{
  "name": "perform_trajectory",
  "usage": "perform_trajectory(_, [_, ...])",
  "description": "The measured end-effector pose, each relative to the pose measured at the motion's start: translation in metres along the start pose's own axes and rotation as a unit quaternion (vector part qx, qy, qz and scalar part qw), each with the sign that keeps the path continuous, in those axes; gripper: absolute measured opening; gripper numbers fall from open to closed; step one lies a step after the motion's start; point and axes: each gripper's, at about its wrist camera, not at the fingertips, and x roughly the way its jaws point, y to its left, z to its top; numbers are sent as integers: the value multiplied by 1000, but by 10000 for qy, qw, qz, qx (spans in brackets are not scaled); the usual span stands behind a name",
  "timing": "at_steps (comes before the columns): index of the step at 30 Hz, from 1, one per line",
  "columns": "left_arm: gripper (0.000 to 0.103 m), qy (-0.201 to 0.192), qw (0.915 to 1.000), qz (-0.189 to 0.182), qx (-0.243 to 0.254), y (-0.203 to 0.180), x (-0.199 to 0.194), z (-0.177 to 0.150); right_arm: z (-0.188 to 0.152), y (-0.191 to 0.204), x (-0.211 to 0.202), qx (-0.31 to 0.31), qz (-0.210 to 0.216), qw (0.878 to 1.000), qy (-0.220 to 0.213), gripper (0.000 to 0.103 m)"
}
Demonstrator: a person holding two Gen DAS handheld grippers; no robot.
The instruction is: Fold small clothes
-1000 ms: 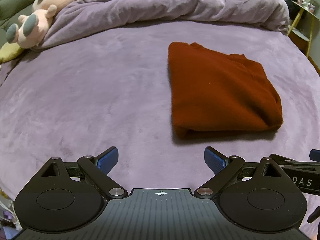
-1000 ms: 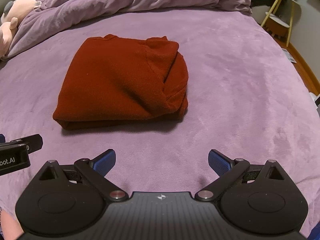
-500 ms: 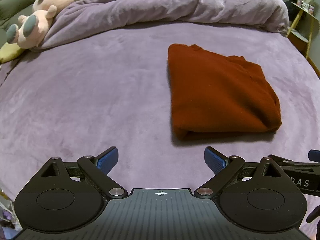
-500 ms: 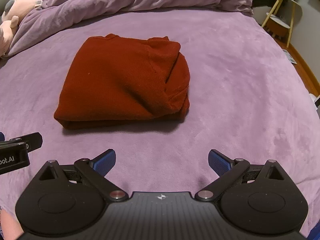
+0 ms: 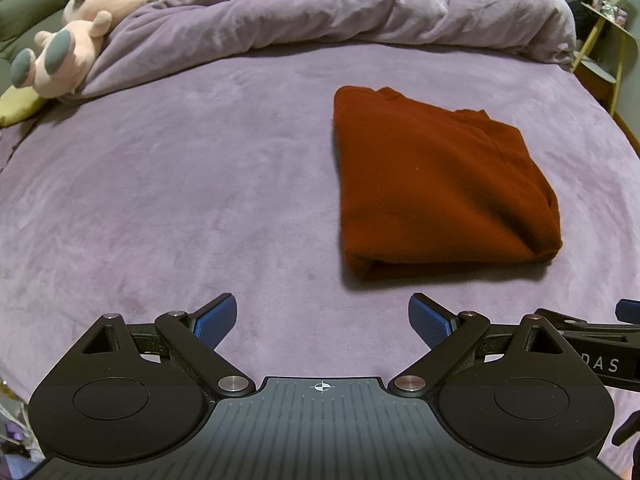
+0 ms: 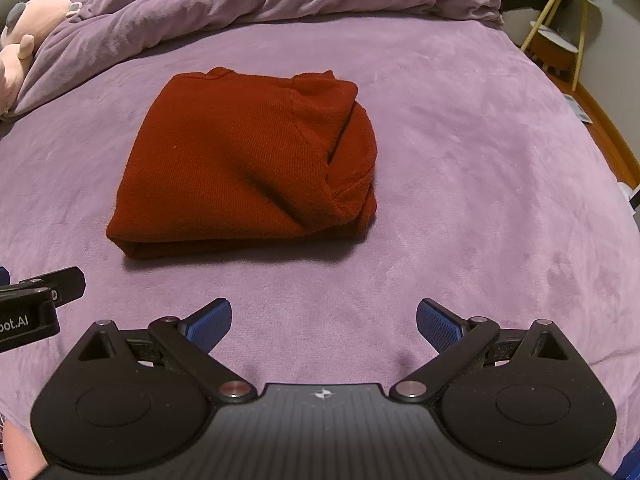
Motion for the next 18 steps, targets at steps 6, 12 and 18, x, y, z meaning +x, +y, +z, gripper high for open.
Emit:
perform_trajectory(6, [96,18,10000,-8,20,-1,1,0,-1,-1,0,30,-6,10000,-4,99])
perform_trajectory(12, [96,6,10000,7,44,-1,1,0,-1,0,-1,16,-5,10000,-3,99])
perform_trajectory(18, [96,8,10000,36,75,-3,2,-2,-2,0,-3,12,4,10000,-6,99])
